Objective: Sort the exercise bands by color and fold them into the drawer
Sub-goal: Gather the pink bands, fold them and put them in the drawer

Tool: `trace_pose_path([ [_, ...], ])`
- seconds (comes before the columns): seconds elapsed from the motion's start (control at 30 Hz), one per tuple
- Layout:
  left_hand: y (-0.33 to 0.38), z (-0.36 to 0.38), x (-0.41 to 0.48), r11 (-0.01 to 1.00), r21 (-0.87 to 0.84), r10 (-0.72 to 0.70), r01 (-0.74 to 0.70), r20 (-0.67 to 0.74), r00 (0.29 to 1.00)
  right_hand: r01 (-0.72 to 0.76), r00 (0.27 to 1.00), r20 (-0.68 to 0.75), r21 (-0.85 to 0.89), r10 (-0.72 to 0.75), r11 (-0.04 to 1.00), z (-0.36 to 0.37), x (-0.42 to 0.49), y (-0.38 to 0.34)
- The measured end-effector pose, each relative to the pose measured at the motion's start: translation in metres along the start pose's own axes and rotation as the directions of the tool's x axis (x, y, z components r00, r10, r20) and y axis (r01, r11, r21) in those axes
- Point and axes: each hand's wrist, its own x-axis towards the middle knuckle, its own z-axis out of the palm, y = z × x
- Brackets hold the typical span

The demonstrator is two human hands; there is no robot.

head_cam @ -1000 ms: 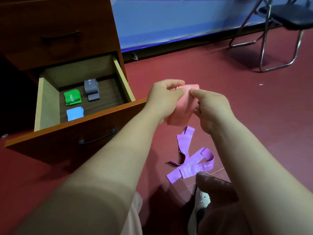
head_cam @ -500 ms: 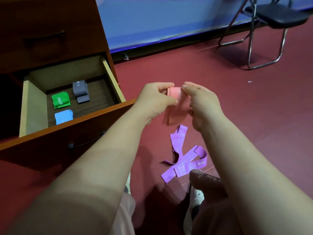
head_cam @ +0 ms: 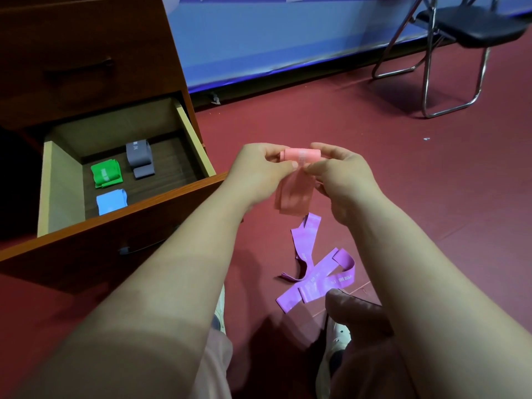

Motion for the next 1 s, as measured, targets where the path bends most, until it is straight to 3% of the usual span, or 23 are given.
trace_pose_path([
  [0.37,-0.0027,-0.0033,0.0024,0.990,0.140,0.026,-0.030,0.032,0.999,-0.035,0.999,-0.024,0.115,0.038,0.993,-0.0003,0.0043,0.0035],
  [0.6,-0.0016,-0.0028,0.0017,0.987,0.152,0.060,-0.059,0.003,0.998,-0.043,0.997,-0.064,0.156,0.053,0.987,-0.0013,0.0045,0.0018],
  [0.73,-0.0002,-0.0032,0.0009,0.990,0.122,0.072,-0.070,-0.005,0.997,-0.051,0.998,-0.016,0.184,0.055,0.982,-0.0006,0.0020,-0.0002],
  [0.87,0.0031,-0.0044,0.0023,0.996,0.061,0.067,-0.067,-0.005,0.998,-0.010,1.000,-0.015,0.013,0.010,1.000,-0.0009,-0.0004,-0.0021],
  [1.0,0.0069,-0.0037,0.0025,0.998,-0.059,0.031,-0.029,0.043,0.999,0.042,0.993,0.115,-0.037,-0.038,0.998,0.0010,-0.0046,-0.0025],
])
